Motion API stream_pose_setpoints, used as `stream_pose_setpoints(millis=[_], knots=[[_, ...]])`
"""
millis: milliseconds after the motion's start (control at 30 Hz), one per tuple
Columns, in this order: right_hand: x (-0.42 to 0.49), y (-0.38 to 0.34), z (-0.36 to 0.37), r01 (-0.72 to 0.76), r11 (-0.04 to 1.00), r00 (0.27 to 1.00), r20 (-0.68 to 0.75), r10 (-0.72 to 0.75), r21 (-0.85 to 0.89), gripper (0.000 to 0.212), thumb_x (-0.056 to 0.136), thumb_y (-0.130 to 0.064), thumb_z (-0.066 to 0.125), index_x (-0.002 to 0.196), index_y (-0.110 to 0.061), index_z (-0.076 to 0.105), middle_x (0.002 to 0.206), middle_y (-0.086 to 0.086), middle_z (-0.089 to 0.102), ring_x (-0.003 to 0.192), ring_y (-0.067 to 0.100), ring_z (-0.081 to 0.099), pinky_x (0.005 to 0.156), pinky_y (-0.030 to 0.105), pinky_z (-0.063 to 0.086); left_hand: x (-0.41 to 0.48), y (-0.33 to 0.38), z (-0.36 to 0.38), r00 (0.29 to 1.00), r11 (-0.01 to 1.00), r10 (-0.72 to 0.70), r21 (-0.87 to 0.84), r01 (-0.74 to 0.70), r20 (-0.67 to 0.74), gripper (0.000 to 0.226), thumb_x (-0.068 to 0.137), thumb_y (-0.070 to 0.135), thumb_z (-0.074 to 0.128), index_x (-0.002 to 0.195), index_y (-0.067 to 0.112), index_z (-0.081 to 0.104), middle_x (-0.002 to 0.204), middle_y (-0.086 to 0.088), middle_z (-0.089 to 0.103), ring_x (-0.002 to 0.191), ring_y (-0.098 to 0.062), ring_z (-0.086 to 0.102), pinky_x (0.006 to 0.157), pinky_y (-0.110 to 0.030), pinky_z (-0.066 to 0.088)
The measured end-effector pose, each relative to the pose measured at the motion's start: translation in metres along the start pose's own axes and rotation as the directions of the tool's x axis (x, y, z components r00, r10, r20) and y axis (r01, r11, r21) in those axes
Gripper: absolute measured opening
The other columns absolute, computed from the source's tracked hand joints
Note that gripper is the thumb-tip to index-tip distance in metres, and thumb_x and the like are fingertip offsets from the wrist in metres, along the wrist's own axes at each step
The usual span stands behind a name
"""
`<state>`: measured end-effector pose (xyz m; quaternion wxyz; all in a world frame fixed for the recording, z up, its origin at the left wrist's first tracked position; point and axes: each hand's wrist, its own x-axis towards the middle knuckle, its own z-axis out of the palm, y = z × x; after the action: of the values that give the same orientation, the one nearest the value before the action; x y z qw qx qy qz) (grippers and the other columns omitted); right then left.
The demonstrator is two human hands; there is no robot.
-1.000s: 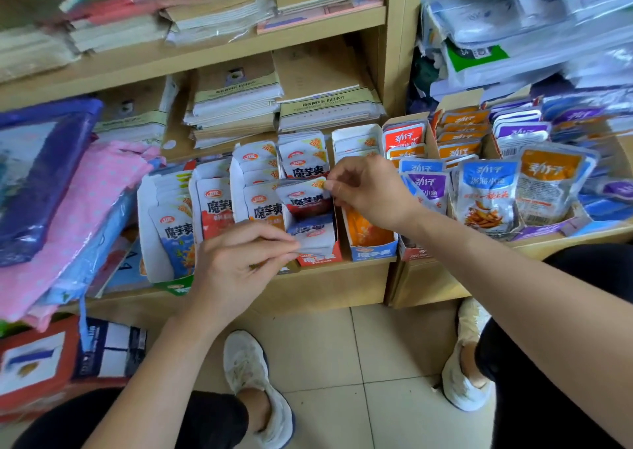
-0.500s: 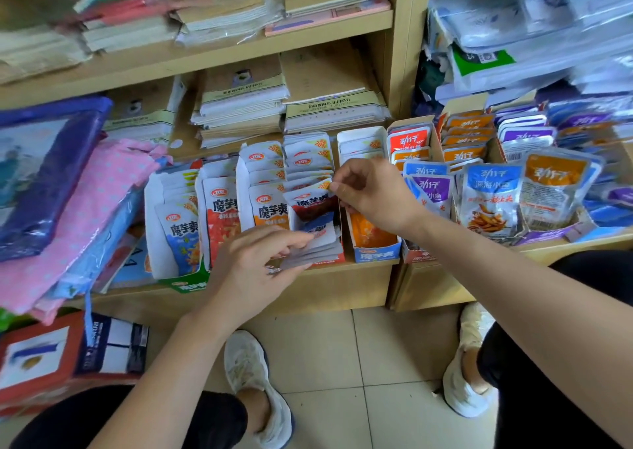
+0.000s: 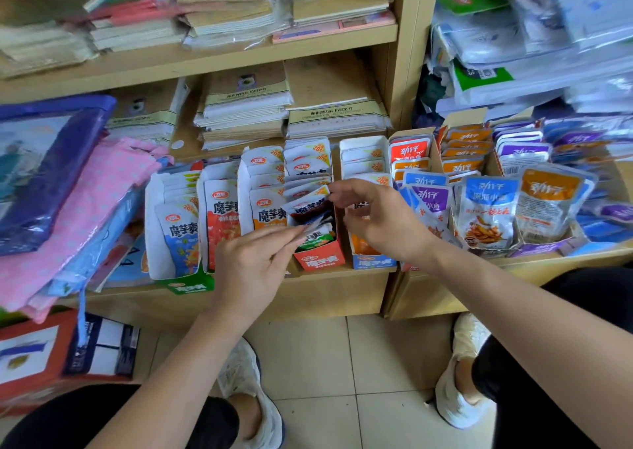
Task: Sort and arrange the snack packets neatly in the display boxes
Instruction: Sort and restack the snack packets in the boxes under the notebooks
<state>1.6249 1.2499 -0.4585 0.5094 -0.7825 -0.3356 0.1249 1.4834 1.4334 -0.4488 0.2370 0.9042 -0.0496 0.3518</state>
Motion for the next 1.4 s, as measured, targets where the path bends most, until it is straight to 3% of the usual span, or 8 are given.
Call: stream_pose_setpoints(millis=[133,467,700,900,1033,1167,1300,1400], knots=[[-0.014,0.003,0.006,0.013,0.997,0.999,0.04,-0.01,-0.073,0.085,0.078,-0.015,0.085,0.15,-0.022,0.04,0.137,-0.008,0.056,0.129,0.003,0.049,0.103,0.022,0.047,0.003,0.001,-0.01,0.992,0.999,-0.05,-0.019,0.048,-0.113,0.013,0.09,0.01,0.076,0.102,0.008,0.079,0.099,0.009,0.073,0.087,0.0,0.07,0.073,-0.015,0.054],[-0.026,-0.009,0.013,0.02,0.999,1.0,-0.015,-0.021,-0.037,0.088,0.079,-0.012,0.08,0.152,-0.027,0.034,0.139,-0.01,0.051,0.129,0.003,0.048,0.104,0.035,0.051,0.013,-0.009,-0.061,0.936,0.953,-0.264,-0.214,0.215,-0.234,0.02,0.092,0.015,0.07,0.092,-0.004,0.077,0.076,0.036,0.064,0.078,0.019,0.054,0.072,-0.01,0.043],[-0.055,-0.051,-0.012,0.066,0.915,0.986,-0.166,0.001,0.398,0.057,0.08,-0.02,0.067,0.135,-0.022,0.055,0.129,-0.005,0.061,0.121,0.008,0.057,0.092,0.028,0.054,0.008,-0.006,-0.069,0.884,0.819,-0.447,-0.46,0.342,-0.138,0.011,0.084,0.039,0.074,0.087,0.049,0.078,0.082,0.021,0.075,0.076,-0.01,0.069,0.073,-0.036,0.061],[-0.075,-0.052,-0.007,0.07,0.992,0.996,0.046,-0.075,0.105,0.087,0.07,-0.055,0.079,0.146,-0.031,0.044,0.136,-0.013,0.052,0.125,0.007,0.053,0.094,0.023,0.05,0.011,0.017,-0.051,0.878,0.769,-0.477,-0.501,0.396,-0.04,0.027,0.086,0.022,0.073,0.084,0.048,0.078,0.075,0.019,0.074,0.066,-0.003,0.07,0.059,-0.025,0.057],[-0.081,-0.051,-0.009,-0.005,1.0,1.0,-0.021,0.005,-0.021,0.065,0.071,-0.047,0.087,0.127,-0.029,0.057,0.119,-0.014,0.061,0.1,-0.004,0.06,0.079,0.016,0.051,0.013,0.027,-0.032,0.852,0.726,-0.523,-0.511,0.461,0.026,0.025,0.088,0.022,0.072,0.084,0.045,0.079,0.074,0.015,0.074,0.065,-0.005,0.069,0.056,-0.025,0.058],[-0.084,-0.041,-0.02,-0.08,0.986,0.995,0.055,0.089,-0.145,0.045,0.071,-0.053,0.081,0.101,-0.028,0.058,0.093,-0.007,0.069,0.083,0.011,0.067,0.073,0.044,0.055,0.011,0.043,-0.009,0.806,0.644,-0.576,-0.53,0.552,0.139,0.02,0.091,0.013,0.072,0.088,0.032,0.077,0.077,0.009,0.076,0.071,-0.007,0.07,0.054,-0.027,0.058],[-0.097,-0.029,-0.029,-0.119,0.97,0.989,0.06,0.134,-0.213,0.062,0.067,-0.07,0.073,0.116,-0.039,0.052,0.106,-0.016,0.069,0.095,0.006,0.068,0.081,0.04,0.057,0.009,0.053,0.011,0.752,0.553,-0.623,-0.558,0.619,0.216,0.018,0.09,0.011,0.073,0.087,0.028,0.078,0.081,-0.005,0.076,0.071,-0.009,0.069,0.051,-0.023,0.054],[-0.104,-0.02,-0.038,-0.152,0.979,0.984,0.072,0.163,-0.139,0.057,0.073,-0.049,0.084,0.12,-0.03,0.059,0.103,-0.014,0.072,0.093,0.005,0.069,0.08,0.039,0.058,0.008,0.063,0.024,0.726,0.502,-0.615,-0.558,0.661,0.306,0.012,0.09,0.01,0.073,0.089,0.021,0.078,0.079,-0.002,0.076,0.071,-0.009,0.07,0.051,-0.023,0.054]])
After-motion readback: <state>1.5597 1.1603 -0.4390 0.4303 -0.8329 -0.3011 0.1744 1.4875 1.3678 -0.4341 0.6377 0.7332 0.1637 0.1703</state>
